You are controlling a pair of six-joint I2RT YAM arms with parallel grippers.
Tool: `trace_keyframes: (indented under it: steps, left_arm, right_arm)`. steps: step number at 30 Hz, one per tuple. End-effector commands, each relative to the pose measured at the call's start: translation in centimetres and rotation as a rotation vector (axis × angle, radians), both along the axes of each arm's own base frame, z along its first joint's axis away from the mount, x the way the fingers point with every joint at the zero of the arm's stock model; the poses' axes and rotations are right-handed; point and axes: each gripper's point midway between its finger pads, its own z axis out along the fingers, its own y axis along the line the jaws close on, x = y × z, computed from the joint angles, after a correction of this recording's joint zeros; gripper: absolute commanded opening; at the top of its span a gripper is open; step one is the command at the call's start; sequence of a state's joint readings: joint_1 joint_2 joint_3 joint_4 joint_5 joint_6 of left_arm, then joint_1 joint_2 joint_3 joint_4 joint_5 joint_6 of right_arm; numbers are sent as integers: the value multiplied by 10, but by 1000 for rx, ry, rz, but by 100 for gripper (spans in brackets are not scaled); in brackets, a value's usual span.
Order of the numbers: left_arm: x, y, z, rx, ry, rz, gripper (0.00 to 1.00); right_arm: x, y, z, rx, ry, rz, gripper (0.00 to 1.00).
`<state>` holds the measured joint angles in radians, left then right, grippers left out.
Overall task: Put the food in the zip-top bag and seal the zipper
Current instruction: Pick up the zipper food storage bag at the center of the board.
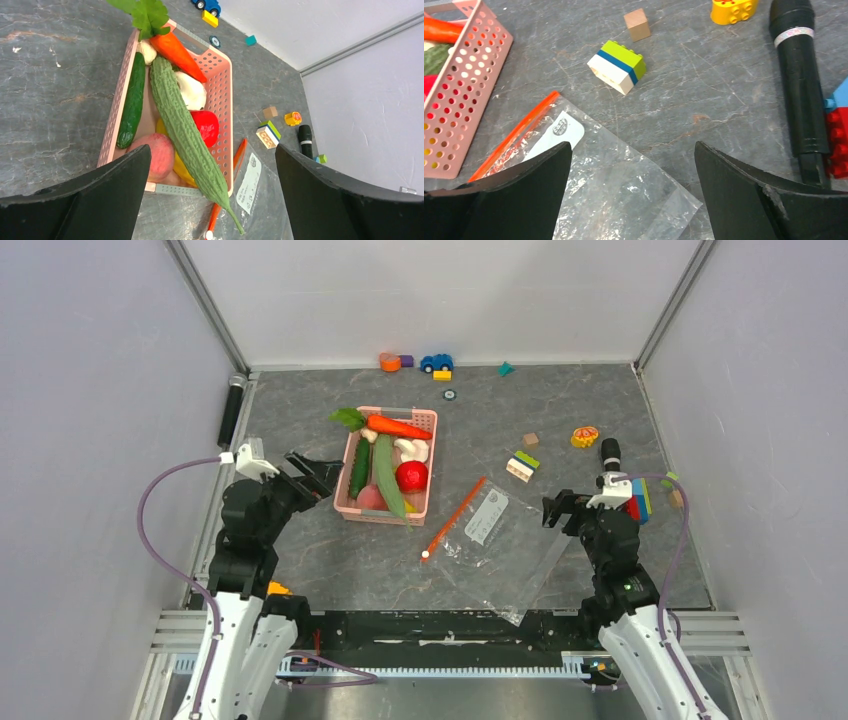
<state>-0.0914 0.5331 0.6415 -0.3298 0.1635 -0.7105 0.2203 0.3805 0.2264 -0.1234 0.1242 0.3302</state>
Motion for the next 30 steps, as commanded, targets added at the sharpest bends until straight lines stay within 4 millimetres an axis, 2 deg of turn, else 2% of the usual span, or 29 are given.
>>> trace_keyframes:
  steps: [1, 4, 7, 11, 15, 19, 25, 26, 30]
  left_arm:
    - [2, -10, 7, -47, -32, -46, 100]
    - [2, -15, 4, -58, -26, -76, 100]
    - [2, -20, 4, -68, -36, -105, 100]
    - [4, -18, -1, -64, -35, -89, 100]
    - [4, -17, -5, -65, -31, -86, 100]
    - [4, -15, -4, -59, -35, -76, 100]
    - [4, -13, -9, -59, -28, -58, 100]
    - [4, -13, -7, -60, -31, -63, 100]
    - [3, -14, -8, -63, -37, -67, 100]
  right_arm:
    - [3, 23, 30, 100, -75, 99, 98]
    - [0, 42, 26, 155, -38, 187, 98]
    - [-1, 54, 15, 180, 76, 232, 98]
    - [-1, 84, 7, 234, 154, 349, 98]
    - [7, 96, -7, 153, 220, 239, 98]
    - [18, 108, -9, 55, 270, 111, 98]
    - [28, 158, -14, -111, 308, 33, 98]
    - [33, 165, -10, -109, 313, 7, 98]
    - [43, 197, -19, -170, 337, -13, 98]
